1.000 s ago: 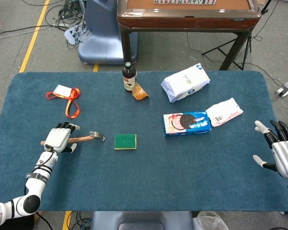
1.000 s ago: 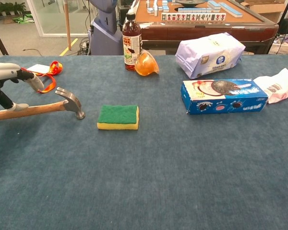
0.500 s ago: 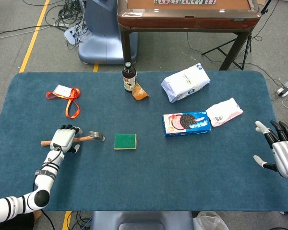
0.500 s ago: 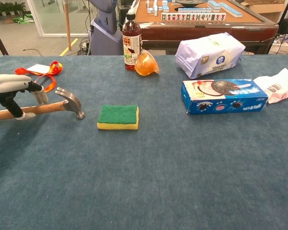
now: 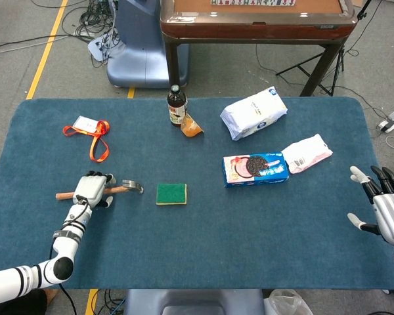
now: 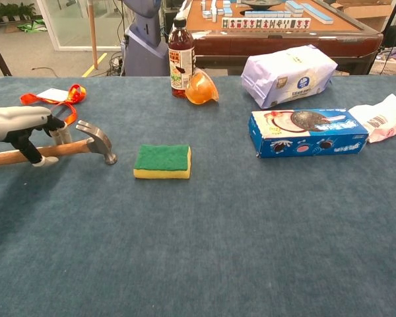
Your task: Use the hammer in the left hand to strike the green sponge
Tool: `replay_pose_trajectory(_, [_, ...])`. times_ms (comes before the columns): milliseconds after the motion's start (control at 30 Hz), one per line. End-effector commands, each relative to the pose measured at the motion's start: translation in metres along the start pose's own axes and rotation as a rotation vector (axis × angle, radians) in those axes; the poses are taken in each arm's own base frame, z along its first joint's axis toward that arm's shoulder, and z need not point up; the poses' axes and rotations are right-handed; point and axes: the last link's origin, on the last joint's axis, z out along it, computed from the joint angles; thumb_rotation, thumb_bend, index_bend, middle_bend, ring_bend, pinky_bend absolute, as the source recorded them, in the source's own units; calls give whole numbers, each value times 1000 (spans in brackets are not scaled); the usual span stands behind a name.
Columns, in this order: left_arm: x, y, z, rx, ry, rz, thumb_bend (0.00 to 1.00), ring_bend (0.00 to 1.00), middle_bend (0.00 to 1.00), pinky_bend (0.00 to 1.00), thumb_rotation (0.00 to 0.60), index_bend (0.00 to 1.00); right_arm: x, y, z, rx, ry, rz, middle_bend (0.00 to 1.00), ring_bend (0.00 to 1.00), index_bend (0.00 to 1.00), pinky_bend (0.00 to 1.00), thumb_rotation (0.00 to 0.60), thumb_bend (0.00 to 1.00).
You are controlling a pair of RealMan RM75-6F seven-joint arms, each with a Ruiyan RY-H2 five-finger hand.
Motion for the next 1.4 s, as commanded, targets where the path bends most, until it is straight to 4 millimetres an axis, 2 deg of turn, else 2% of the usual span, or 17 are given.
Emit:
replay_pose_trajectory(33, [0, 1, 1, -4, 0, -1, 321, 198, 366, 93, 600, 342, 0, 0, 0, 0, 1, 0, 243, 8, 83, 0, 600, 181])
replay_pose_trajectory(167, [-1, 1, 2, -5, 0, -4, 321, 226, 405, 93, 600, 359, 0, 0, -1, -4, -1, -1, 244, 8, 83, 0, 600, 182])
replay_pose_trajectory(867, [-1, 1, 5, -17, 9, 3, 391, 258, 430, 93, 579, 428, 1, 1, -4, -15, 0, 2, 244, 9, 83, 0, 600, 182])
replay_pose_trajectory(1400, [-2, -2, 7, -24, 12, 10, 430, 306, 476, 93, 502, 481, 3, 0, -4, -18, 0, -1, 244, 9, 83, 0, 600, 181])
